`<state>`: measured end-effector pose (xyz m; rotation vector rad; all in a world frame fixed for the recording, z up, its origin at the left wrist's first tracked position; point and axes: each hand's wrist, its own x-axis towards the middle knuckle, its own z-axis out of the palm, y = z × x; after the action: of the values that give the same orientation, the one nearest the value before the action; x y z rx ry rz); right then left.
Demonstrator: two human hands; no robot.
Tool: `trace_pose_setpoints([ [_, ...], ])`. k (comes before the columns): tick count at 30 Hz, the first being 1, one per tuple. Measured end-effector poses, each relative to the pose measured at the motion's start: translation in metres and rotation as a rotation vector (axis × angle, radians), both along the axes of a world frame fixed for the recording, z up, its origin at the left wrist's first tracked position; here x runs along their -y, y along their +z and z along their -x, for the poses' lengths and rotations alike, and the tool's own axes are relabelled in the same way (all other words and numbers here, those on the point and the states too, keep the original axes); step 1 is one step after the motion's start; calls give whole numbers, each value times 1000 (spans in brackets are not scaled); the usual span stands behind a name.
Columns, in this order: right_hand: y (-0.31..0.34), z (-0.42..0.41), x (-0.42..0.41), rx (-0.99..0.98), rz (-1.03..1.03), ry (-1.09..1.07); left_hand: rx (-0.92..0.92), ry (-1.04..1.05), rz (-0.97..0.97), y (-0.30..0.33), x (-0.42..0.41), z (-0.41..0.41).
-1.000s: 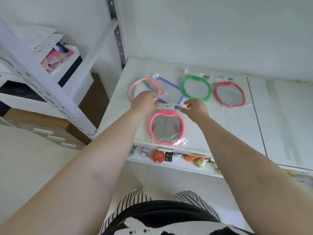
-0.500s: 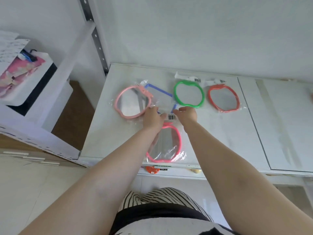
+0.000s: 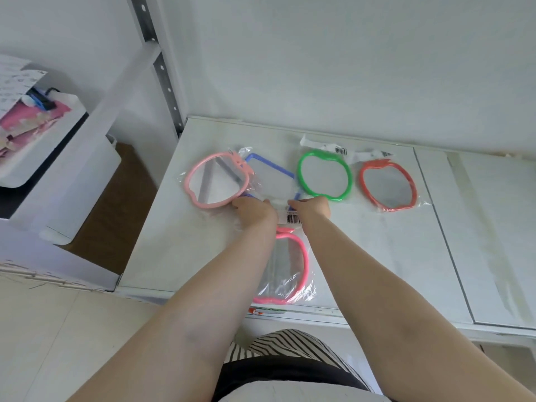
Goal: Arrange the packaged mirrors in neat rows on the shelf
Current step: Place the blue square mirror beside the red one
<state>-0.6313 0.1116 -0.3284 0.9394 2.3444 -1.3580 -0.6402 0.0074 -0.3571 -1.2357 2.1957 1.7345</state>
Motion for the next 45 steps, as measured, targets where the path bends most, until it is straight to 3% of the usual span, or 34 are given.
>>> trace_pose_setpoints([
  [8,8,6,-5,49,69,-43,38,-81,-146,17,2,0],
  [20,37,1,-20,35,260,-103,85,-62,-525,50,-7,0],
  [30,40,-5,-31,25,413,-126,157,-189,-599,79,15,-25],
  [34,33,1,-27,15,368,-138,175,-186,-673,76,36,-41],
  [45,29,-4,-45,70,255,3,212,-185,-641,69,47,-54],
])
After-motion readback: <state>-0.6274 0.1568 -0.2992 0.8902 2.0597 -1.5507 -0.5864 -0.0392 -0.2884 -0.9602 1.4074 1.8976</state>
